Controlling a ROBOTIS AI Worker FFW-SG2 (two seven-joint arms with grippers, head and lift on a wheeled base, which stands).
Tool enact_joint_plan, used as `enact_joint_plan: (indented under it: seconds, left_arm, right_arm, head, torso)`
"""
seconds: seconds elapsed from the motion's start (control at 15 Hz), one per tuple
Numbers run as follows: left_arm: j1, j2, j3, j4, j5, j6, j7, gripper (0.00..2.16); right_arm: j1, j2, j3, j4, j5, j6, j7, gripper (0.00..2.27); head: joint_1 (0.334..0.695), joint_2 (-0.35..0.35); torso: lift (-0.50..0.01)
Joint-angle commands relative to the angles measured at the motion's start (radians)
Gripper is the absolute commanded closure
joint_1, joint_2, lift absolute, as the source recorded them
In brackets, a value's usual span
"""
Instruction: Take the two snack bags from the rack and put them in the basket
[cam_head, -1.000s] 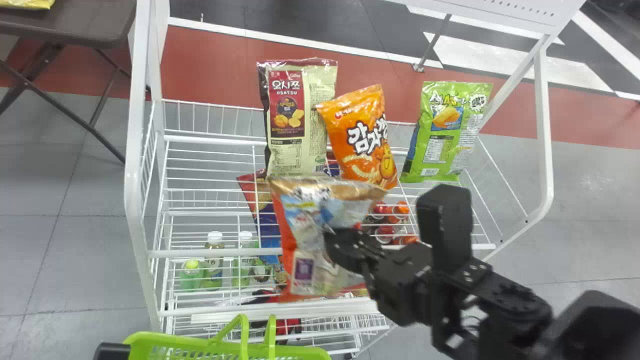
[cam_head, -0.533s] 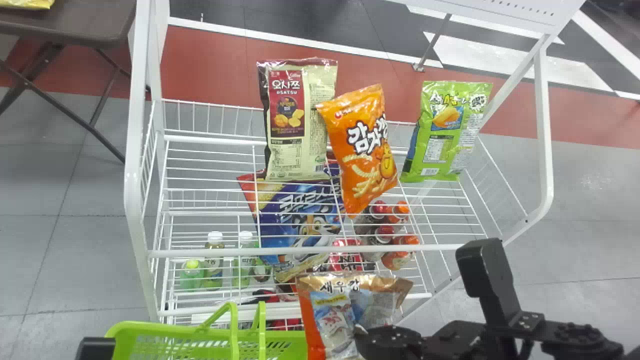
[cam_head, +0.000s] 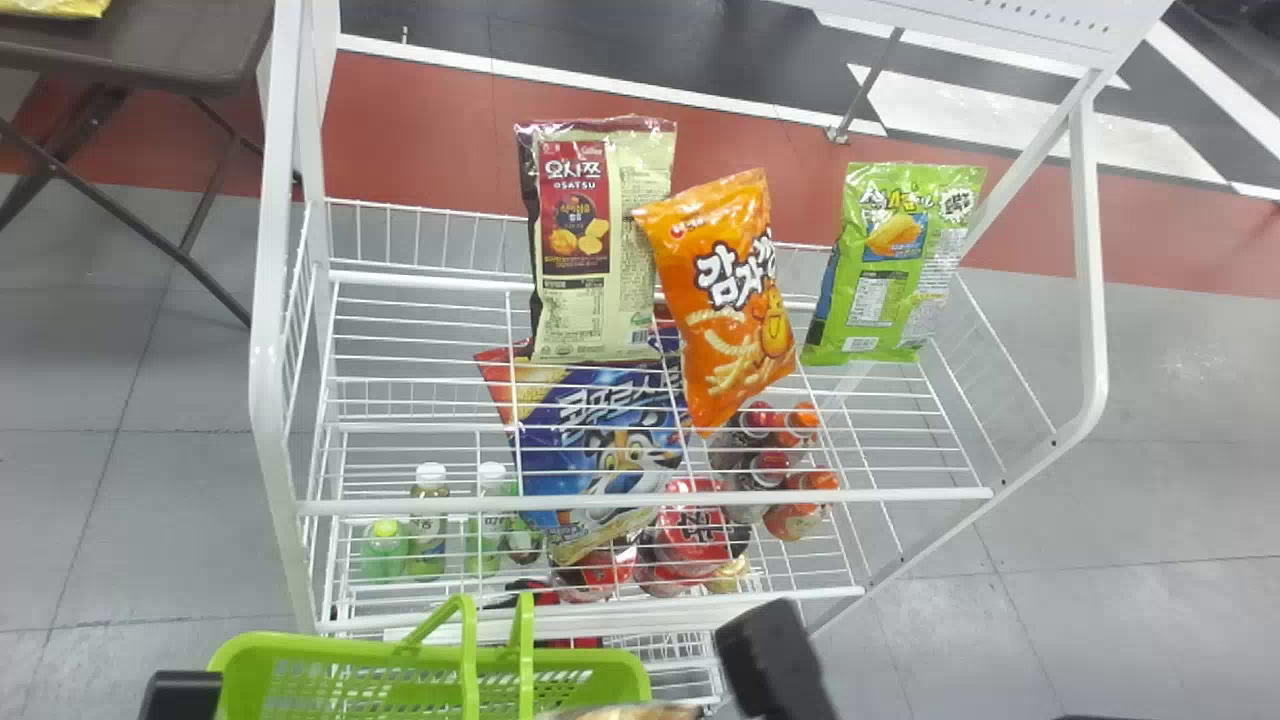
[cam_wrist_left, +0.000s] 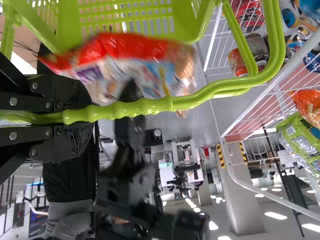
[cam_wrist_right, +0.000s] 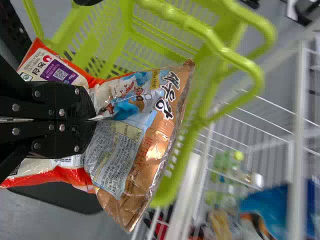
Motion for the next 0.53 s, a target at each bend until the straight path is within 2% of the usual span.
enact_joint_plan:
  seconds: [0.0, 0.13, 0.4, 0.47]
  left_arm:
    - [0.007, -0.003, -0.004, -0.009, 0.000, 0.005, 0.000, 1.65]
    - [0.009, -0.003, -0.008, -0.018, -0.001, 0.014, 0.002, 1.65]
    - [0.021, -0.003, -0.016, -0.021, -0.003, 0.014, 0.002, 1.65]
    - [0.023, -0.003, -0.018, -0.021, -0.003, 0.014, 0.000, 1.65]
  right_arm:
    - [-0.035, 0.016, 0.099, 0.088, 0.020, -0.080, -0.020, 2.25]
    - [-0.062, 0.040, 0.141, 0.160, 0.044, -0.187, -0.021, 2.25]
    - [-0.093, 0.062, 0.182, 0.257, 0.051, -0.334, -0.034, 2.25]
    - [-0.093, 0.065, 0.181, 0.259, 0.048, -0.307, -0.034, 1.94]
  head:
    - [0.695, -0.350]
    - [0.695, -0.350]
    - [0.695, -0.350]
    - [0.695, -0.350]
  torso:
    - [-0.010]
    - [-0.010]
    - [-0.010]
    - [-0.010]
